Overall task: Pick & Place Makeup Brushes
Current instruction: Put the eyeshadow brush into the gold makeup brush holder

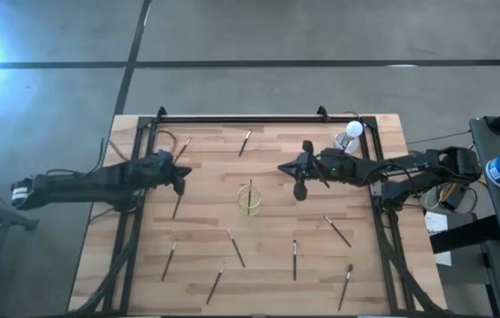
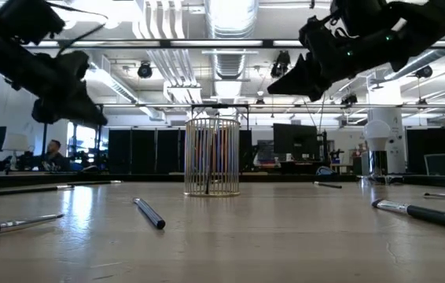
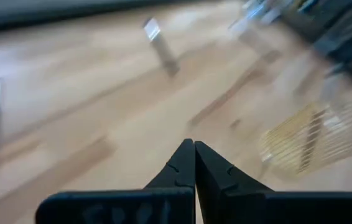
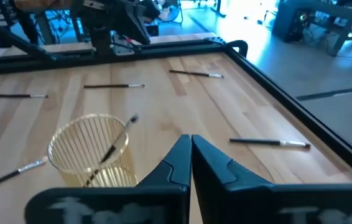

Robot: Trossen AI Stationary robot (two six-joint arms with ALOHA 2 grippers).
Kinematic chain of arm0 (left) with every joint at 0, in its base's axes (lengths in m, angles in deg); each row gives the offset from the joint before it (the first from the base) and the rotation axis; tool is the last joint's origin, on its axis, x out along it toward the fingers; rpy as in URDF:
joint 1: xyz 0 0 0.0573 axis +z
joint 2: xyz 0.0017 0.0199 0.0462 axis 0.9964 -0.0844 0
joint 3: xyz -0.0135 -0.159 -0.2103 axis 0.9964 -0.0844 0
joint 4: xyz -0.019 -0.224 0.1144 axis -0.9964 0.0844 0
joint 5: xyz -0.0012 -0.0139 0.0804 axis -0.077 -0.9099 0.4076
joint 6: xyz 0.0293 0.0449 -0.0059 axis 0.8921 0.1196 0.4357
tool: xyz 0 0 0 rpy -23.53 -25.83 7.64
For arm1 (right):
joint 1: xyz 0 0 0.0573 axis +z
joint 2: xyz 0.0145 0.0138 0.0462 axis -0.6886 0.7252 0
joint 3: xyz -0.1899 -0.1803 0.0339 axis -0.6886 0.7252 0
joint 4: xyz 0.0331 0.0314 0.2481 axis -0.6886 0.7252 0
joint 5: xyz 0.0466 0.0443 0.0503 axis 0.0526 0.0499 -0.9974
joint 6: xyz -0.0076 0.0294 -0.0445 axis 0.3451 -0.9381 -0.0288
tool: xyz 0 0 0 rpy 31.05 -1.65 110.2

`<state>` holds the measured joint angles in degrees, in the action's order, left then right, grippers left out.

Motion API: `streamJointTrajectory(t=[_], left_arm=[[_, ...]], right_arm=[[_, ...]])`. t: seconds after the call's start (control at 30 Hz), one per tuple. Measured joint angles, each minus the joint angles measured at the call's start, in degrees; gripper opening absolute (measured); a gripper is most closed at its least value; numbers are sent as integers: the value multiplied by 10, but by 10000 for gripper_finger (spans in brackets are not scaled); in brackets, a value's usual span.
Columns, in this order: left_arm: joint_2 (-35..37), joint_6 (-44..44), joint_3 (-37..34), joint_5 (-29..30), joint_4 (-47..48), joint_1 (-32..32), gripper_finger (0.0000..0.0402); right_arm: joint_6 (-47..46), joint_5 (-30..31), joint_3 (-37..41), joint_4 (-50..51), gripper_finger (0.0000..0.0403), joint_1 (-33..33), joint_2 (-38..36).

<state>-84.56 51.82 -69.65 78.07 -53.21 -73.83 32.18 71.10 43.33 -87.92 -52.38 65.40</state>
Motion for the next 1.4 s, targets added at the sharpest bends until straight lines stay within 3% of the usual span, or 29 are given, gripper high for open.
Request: streamJointTrajectory(t=[0.23,0.5,0.7,1.07,1.4], left_arm=[[-122,-97,86,21,164,0,16],[-262,-165,96,9,163,0,86],[-320,-194,96,13,154,0,105],[-368,-209,94,8,127,1,85],[-388,-197,94,32,113,1,5]], right_arm=[[20,0,15,0,8,0,-7],[42,0,15,3,8,0,-7],[49,0,15,3,8,0,-7],[48,0,16,3,8,0,-6],[46,0,17,3,8,0,-6]])
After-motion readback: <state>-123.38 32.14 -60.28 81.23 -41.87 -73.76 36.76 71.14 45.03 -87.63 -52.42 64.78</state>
